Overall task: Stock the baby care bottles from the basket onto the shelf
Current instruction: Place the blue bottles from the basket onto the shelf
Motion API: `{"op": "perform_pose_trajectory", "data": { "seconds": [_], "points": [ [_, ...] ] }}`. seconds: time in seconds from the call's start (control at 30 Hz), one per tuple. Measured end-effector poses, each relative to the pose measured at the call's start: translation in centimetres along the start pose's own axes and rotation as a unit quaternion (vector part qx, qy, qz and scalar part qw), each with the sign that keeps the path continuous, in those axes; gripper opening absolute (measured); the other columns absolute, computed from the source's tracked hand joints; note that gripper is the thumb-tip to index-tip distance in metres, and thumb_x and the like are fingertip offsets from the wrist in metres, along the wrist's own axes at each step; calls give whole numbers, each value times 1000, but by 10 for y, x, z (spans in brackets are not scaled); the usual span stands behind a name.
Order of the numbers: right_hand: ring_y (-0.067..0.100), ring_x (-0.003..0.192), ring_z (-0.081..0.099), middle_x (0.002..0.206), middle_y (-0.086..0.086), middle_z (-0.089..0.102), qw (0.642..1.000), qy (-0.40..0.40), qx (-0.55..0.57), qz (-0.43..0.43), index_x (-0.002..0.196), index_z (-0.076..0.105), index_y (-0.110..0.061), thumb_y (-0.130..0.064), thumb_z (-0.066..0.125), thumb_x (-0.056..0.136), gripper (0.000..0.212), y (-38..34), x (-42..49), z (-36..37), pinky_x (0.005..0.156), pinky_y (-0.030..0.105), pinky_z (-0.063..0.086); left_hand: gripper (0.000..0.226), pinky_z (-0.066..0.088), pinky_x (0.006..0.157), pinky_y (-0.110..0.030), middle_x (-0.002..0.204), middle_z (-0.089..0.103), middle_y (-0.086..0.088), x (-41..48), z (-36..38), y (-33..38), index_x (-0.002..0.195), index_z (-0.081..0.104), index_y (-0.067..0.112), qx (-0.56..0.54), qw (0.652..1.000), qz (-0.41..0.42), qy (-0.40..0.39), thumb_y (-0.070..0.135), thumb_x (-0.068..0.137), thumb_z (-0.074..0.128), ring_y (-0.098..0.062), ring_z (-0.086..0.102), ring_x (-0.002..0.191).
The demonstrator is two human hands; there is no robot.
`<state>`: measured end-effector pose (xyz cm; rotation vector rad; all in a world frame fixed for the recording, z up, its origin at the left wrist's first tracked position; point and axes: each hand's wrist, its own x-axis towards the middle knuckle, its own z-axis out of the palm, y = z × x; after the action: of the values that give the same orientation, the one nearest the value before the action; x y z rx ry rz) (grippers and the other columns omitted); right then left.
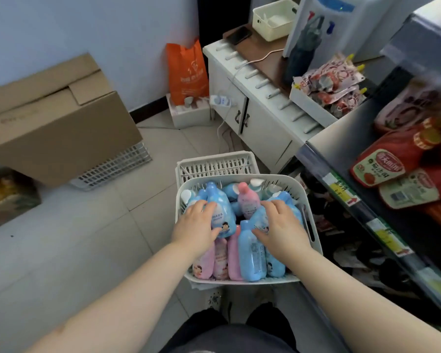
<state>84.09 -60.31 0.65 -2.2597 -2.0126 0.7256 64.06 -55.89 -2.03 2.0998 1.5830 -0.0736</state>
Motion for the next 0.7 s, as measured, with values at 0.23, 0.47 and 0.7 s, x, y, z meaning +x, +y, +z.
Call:
{"op": "perform_pose_trajectory", "data": {
  "seconds": [0.23, 0.47, 0.7],
  "points": [
    [25, 121, 43, 132, 6, 42, 997, -67, -5, 24, 137, 38, -16, -42, 60, 88, 60, 7, 4, 41, 93, 36, 44, 77, 35, 103, -41, 142, 33, -11, 23, 28, 13, 147, 18, 11, -57, 991, -114, -32, 42, 89, 58, -29, 36, 131],
    [23, 116, 50, 128, 7, 49, 987, -117, 72, 83, 131, 38, -11, -49, 61, 86, 63, 6, -5, 64, 90, 34, 44, 73, 39, 96, -43, 136, 39, -17, 46, 40, 27, 133, 34, 3, -114, 966, -228, -34, 47, 84, 65, -34, 45, 124],
    [27, 104, 59, 115, 11, 59, 972, -151, 92, 153, 120, 37, -8, -44, 67, 79, 63, -2, -1, 75, 76, 32, 44, 80, 46, 90, -39, 131, 52, -13, 58, 49, 37, 138, 28, 8, -160, 957, -233, -63, 39, 79, 71, -33, 53, 117]
  ]
}}
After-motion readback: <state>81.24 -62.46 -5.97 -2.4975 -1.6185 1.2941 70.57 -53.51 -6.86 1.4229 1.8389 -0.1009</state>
